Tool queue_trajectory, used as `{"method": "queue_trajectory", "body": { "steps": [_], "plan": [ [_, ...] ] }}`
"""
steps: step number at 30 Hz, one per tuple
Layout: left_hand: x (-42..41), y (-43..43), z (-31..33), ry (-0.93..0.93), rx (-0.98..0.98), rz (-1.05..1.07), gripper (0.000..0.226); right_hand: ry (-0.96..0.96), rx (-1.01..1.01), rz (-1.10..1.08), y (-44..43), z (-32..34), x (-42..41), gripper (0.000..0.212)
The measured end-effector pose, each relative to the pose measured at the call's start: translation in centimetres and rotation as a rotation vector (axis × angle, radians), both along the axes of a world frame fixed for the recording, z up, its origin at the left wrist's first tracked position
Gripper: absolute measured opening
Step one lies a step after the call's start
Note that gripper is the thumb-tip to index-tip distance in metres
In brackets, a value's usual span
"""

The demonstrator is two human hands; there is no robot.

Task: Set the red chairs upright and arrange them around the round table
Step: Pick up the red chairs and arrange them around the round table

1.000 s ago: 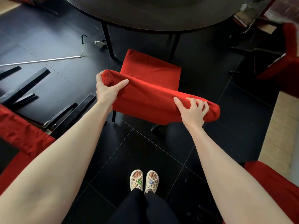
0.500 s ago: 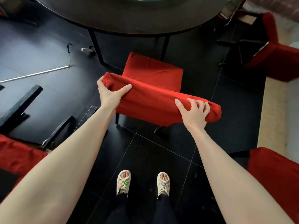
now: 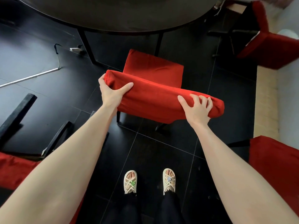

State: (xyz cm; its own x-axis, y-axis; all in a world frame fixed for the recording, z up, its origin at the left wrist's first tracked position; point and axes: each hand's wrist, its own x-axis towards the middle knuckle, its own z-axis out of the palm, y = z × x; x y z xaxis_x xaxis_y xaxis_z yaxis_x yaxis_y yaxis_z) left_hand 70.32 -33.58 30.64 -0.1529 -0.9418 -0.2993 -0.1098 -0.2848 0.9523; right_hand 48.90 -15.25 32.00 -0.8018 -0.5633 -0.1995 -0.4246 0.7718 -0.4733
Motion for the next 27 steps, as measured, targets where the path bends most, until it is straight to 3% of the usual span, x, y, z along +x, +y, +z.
{"method": "queue_trajectory", "body": {
  "steps": [27],
  "plan": [
    [6.3,-4.6,-2.1,0.088,0.115,0.062,0.096,0.049,0.017,0.013,-5.6,-1.5,5.8,0.073]
  ]
}}
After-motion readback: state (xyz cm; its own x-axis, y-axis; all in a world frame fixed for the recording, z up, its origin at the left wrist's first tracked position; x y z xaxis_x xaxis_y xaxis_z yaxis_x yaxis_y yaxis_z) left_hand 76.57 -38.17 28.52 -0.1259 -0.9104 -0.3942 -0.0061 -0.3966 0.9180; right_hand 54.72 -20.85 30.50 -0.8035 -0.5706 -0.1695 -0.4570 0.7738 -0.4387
